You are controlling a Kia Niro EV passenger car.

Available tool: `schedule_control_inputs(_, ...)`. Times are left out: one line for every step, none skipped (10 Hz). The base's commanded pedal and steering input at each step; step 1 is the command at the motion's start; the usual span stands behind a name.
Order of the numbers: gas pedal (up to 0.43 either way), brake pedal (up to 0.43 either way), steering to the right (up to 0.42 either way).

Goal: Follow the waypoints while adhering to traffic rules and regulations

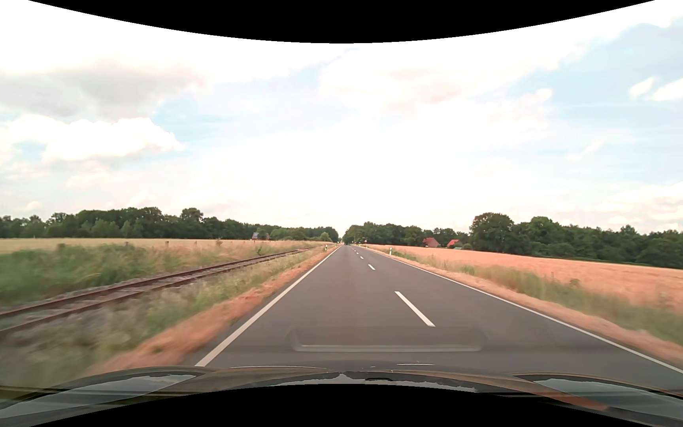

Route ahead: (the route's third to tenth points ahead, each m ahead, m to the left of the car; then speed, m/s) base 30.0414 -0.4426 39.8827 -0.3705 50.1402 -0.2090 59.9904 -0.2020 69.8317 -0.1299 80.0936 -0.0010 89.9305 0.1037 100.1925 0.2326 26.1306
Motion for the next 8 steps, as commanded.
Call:
schedule_control_inputs(0.299,0.0,0.001)
schedule_control_inputs(0.299,0.0,0.002)
schedule_control_inputs(0.299,0.0,0.003)
schedule_control_inputs(0.299,0.0,0.003)
schedule_control_inputs(0.299,0.0,0.003)
schedule_control_inputs(0.299,0.0,0.003)
schedule_control_inputs(0.287,0.0,0.003)
schedule_control_inputs(0.28,0.0,0.003)
